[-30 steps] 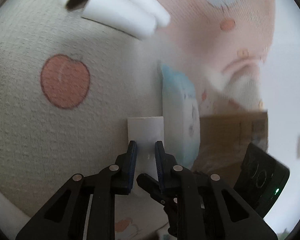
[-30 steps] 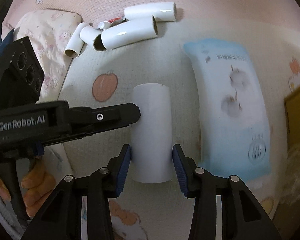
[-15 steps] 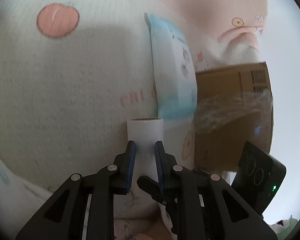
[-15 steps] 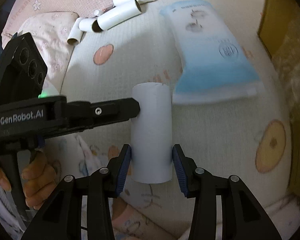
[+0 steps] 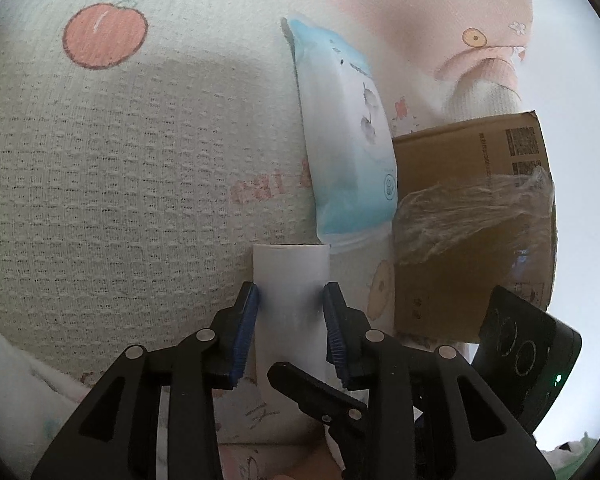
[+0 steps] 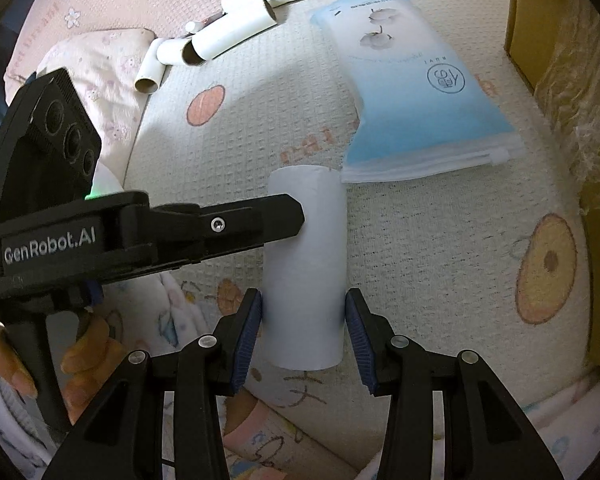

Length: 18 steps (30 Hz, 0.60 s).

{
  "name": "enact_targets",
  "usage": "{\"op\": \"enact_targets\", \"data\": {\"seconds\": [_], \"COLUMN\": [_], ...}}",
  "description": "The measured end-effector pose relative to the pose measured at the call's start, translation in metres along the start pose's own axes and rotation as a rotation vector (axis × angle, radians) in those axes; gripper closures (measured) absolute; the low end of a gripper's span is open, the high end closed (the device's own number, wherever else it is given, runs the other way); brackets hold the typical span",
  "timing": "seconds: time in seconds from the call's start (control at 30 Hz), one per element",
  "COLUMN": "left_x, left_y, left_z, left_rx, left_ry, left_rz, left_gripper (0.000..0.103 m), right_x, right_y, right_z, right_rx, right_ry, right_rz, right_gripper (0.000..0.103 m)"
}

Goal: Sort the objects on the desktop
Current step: 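Carry the upright tube with both tools over the cardboard box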

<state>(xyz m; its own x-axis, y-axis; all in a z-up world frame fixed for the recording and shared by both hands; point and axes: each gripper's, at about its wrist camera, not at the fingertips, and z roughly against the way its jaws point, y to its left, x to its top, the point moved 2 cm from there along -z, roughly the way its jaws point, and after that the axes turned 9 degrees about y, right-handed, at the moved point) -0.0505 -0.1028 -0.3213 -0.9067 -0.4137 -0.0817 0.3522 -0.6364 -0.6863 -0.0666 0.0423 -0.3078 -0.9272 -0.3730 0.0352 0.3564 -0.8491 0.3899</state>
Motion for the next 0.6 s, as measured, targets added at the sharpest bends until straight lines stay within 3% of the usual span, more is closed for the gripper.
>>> {"op": "enact_targets", "data": {"seconds": [0.3, 0.47, 0.6], "left_x": [0.0, -0.004, -0.011], "left_y": [-0.007, -0.009, -0.026], "left_z": [-0.003, -0.003, 0.008], "left_rx": [0.008, -0.018, -0.014], "left_ry": [-0.001, 0.027, -0.014], "left_rz": [-0.011, 0.015, -0.027], "left_gripper": [0.067, 0.067, 0.067], "right_x": [0.006, 0.005, -0.001], "right_y": [-0.016, -0.011, -0.008], "right_z": [-0.006, -0.002, 0.009], "right_rx": [0.112, 0.077, 0.067], "right_ry": [0.006, -0.022, -0.076], "right_rz": [-0.052, -0.018, -0.005], "right_gripper": [0.062, 0.062, 0.062]}}
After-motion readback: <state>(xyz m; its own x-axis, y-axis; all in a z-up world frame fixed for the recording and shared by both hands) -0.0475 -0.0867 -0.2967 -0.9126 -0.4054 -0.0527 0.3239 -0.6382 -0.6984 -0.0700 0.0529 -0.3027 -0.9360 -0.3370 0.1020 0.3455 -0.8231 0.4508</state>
